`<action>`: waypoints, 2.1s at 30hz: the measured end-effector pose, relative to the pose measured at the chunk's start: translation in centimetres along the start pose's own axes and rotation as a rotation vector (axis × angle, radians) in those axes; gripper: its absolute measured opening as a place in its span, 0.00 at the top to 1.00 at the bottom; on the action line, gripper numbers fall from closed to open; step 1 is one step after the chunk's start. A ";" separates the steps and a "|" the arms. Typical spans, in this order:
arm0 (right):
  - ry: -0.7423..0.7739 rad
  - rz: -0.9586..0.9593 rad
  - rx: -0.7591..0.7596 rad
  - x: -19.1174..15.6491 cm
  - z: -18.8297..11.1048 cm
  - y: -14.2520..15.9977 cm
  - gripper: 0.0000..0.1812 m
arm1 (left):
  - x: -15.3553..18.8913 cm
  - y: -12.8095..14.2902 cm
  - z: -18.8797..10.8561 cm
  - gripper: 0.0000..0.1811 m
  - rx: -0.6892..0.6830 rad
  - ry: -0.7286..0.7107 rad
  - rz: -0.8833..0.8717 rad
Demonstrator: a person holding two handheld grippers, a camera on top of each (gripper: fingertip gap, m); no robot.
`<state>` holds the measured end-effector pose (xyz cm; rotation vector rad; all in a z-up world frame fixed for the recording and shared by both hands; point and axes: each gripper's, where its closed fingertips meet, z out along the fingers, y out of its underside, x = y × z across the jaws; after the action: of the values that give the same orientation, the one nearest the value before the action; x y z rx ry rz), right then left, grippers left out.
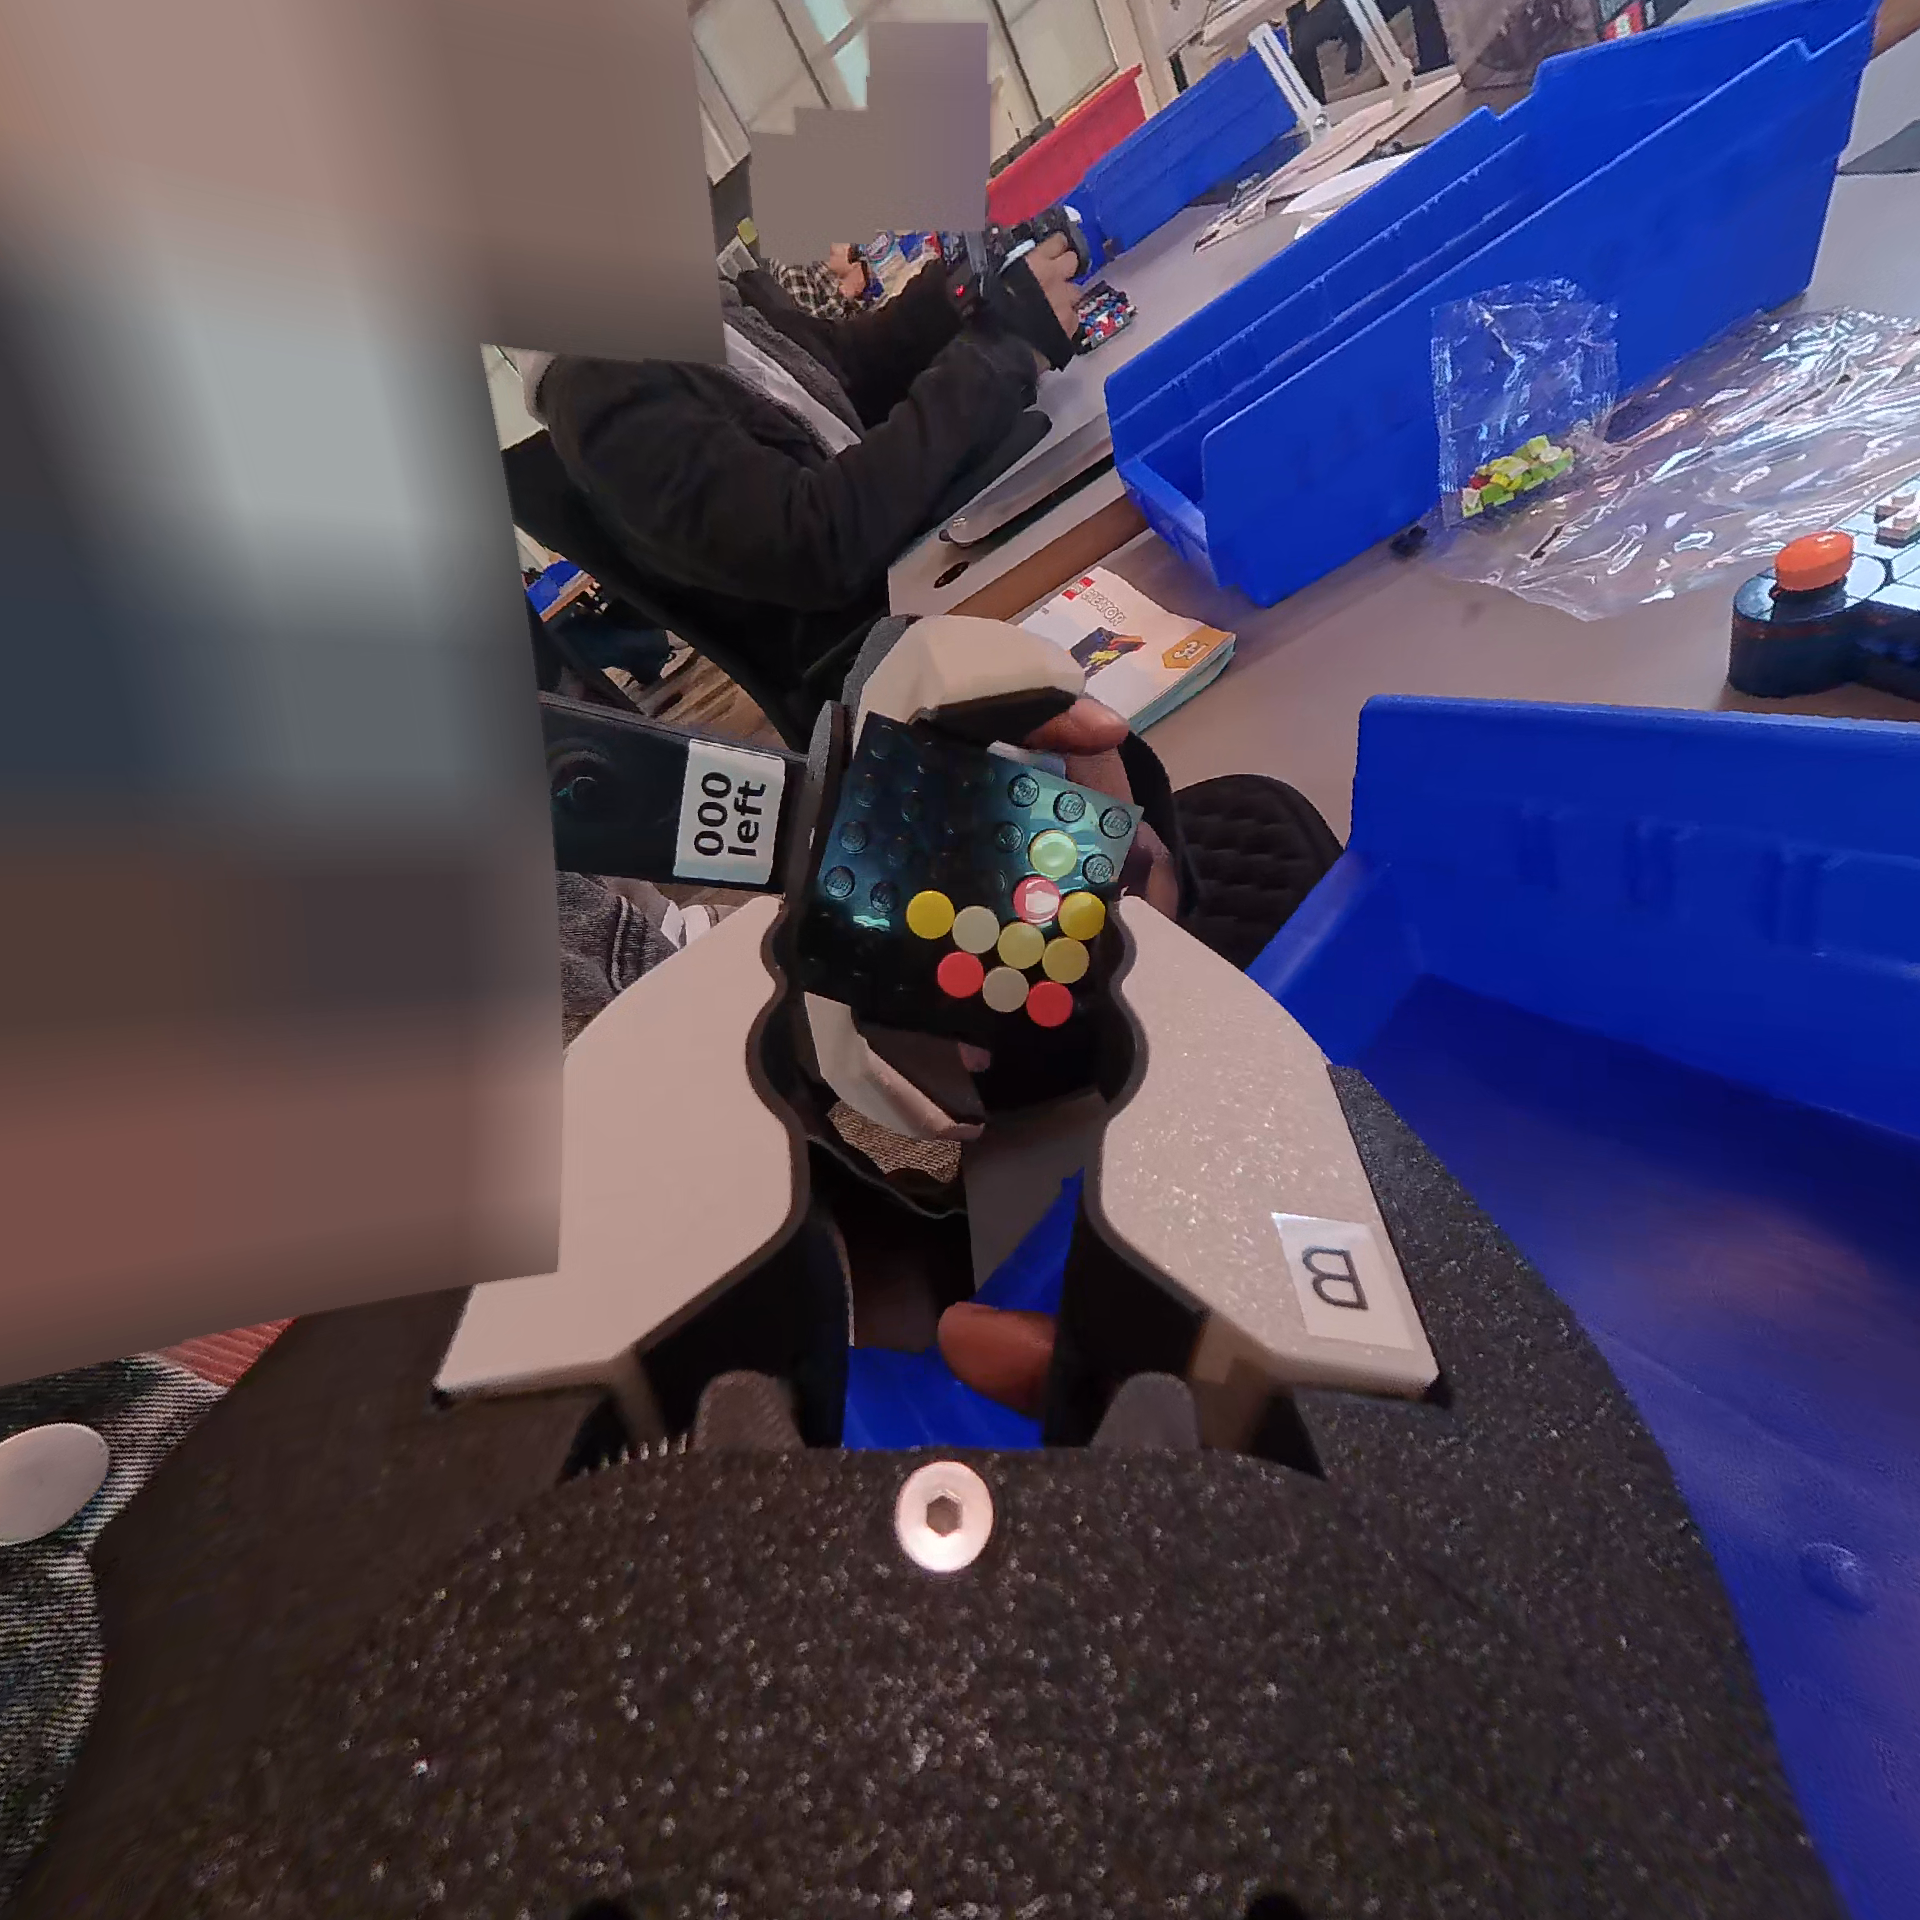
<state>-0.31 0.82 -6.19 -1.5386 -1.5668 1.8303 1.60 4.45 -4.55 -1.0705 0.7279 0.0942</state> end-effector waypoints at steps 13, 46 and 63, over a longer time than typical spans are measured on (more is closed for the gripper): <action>0.012 -0.010 -0.022 0.1 0.3 0.3 0.68 | 0.0 0.0 0.0 0.67 0.004 0.006 -0.030; 0.134 -0.115 -0.070 1.0 1.6 0.7 0.70 | -0.8 0.9 -0.1 0.66 -0.031 -0.071 0.037; 0.154 -0.133 -0.069 1.1 1.6 0.6 0.70 | -1.1 0.0 -0.4 0.67 0.021 -0.085 0.068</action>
<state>-1.87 0.57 -7.54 -1.5254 -1.6323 1.5639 0.55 4.41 -3.97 -1.0161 0.6866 0.1889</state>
